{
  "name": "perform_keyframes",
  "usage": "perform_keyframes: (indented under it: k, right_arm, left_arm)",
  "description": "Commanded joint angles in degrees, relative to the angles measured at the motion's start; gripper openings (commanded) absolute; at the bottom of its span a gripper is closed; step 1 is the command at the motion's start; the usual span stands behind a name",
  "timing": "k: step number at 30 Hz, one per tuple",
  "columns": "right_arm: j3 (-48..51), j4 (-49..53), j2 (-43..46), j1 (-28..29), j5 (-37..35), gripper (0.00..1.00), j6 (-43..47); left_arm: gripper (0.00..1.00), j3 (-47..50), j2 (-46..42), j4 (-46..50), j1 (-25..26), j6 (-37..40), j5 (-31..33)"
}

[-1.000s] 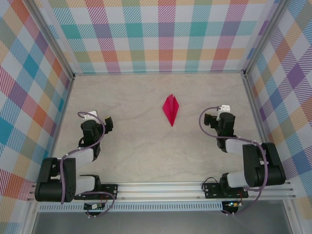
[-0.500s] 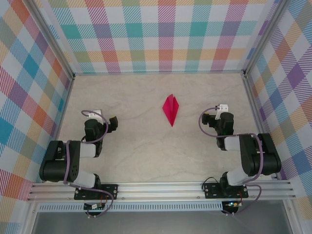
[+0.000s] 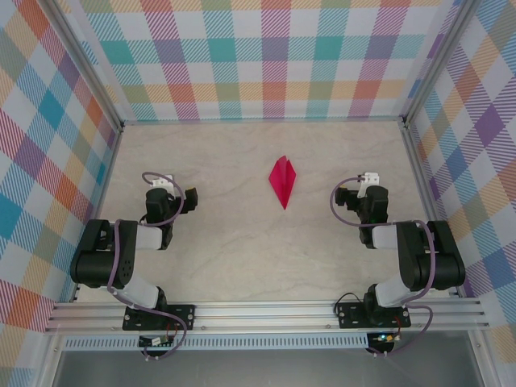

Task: Fold a paper plane with a square sheet of paper (pick it up from the middle)
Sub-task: Reset both arms

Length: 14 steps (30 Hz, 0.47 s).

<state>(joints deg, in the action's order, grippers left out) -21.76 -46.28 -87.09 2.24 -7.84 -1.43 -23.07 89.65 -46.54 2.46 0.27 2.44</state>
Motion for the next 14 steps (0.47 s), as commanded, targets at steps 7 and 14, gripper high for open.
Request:
perform_keyframes:
  k: [7,14]
  right_arm:
    - [-1.2,-1.5,-0.3,-0.2,1.2,1.0,-0.2]
    - [-0.9,-1.9,-0.2,-0.3,5.0,1.0,1.4]
  left_arm:
    - [1.0,-1.5,0.3,1.0,0.7,1.6,-0.3]
    - [1.0,-1.4,0.3,0.8,0.8,1.6,-0.2]
